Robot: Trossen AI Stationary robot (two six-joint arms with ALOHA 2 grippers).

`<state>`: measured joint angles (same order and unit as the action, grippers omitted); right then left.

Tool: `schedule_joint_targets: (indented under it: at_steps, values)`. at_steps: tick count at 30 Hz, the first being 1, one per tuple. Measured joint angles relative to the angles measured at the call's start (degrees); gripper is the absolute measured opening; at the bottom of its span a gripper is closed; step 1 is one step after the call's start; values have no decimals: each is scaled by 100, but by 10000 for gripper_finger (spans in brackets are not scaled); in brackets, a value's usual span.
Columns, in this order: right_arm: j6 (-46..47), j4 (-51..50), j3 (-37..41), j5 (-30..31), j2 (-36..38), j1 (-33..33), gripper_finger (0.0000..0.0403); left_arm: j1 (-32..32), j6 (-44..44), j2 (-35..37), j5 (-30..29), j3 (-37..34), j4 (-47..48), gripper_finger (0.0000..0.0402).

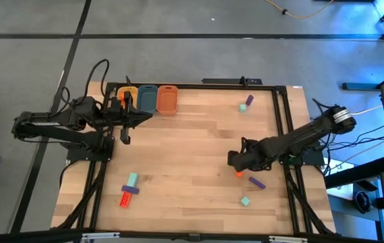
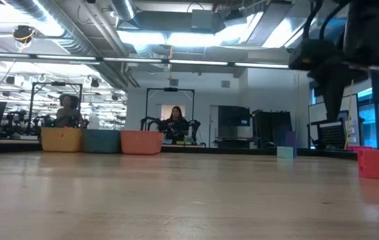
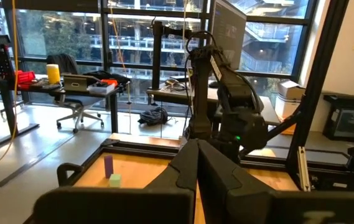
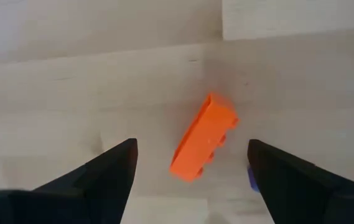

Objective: Sort & place blocks by color
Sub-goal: Put the right orange game piece into the yellow bin

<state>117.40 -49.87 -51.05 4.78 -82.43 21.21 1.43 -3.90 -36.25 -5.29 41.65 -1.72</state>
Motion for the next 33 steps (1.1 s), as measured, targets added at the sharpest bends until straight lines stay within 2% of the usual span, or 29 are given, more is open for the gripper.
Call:
schedule_joint_targets:
  at_steps: [23,27,33]
  values:
    - [451,255,0,16,-1098,81,305,0,4,0,2,0,4,0]
    - [451,254,0,17,-1163,81,279,4,4,0,-1,0,4,0]
    - [429,186,0,17,-1165,76,209,4,4,0,-26,0,4,0]
